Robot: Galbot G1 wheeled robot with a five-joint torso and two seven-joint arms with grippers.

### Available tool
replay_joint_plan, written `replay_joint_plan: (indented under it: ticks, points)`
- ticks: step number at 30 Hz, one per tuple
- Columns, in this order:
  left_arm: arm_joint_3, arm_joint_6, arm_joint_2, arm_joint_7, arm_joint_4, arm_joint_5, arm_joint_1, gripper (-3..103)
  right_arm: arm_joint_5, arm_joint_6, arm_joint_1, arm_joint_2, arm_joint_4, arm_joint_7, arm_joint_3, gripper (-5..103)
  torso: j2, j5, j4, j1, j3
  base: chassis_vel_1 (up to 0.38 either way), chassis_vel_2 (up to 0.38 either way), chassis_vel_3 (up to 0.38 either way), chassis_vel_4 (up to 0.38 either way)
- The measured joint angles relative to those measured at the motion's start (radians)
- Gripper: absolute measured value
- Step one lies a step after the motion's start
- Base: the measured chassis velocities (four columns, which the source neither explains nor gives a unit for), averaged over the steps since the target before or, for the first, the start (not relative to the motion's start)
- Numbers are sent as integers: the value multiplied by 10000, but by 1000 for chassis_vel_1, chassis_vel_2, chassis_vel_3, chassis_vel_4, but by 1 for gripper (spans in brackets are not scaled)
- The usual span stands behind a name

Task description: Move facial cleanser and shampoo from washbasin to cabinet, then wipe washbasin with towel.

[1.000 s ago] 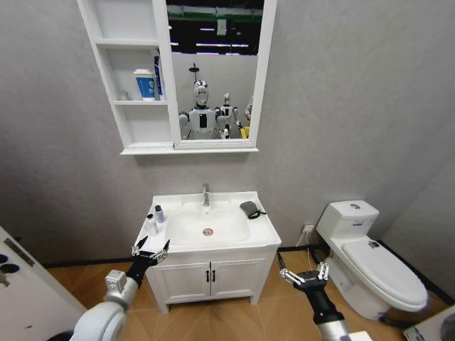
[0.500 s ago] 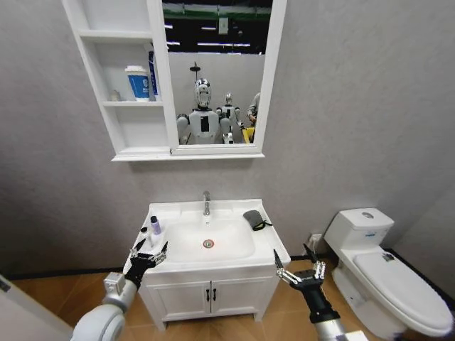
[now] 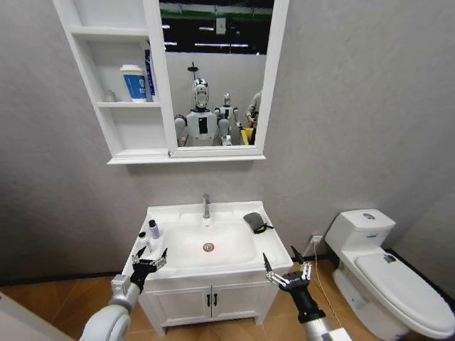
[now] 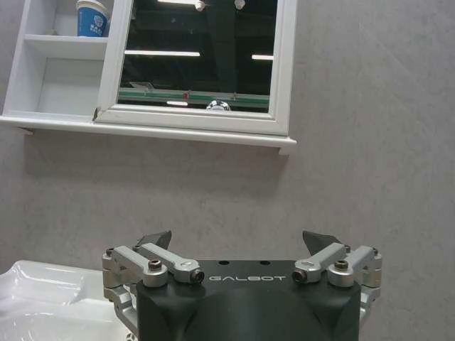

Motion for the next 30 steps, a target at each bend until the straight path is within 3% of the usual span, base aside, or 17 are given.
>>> replay_joint_plan:
  ticks: [10,18,30]
  points:
    - [-99,-82,-16,-701,1005,-411,-928,96,57,0,300,-37,-458,69,-247,100,-2,-1,-1,9,2,0,0,0,0]
    - [-473,-119,144,-833,1335,-762,-1030,96,151,89,343,12,-637,92,-118,100,-3,0,2,7,2,0,0,0,0]
    - [77,-207,86,-1085,3074,-871,-2614,95,236,144,435,15,-851,168,-1,100,-3,-1,1,7,2,0,0,0,0]
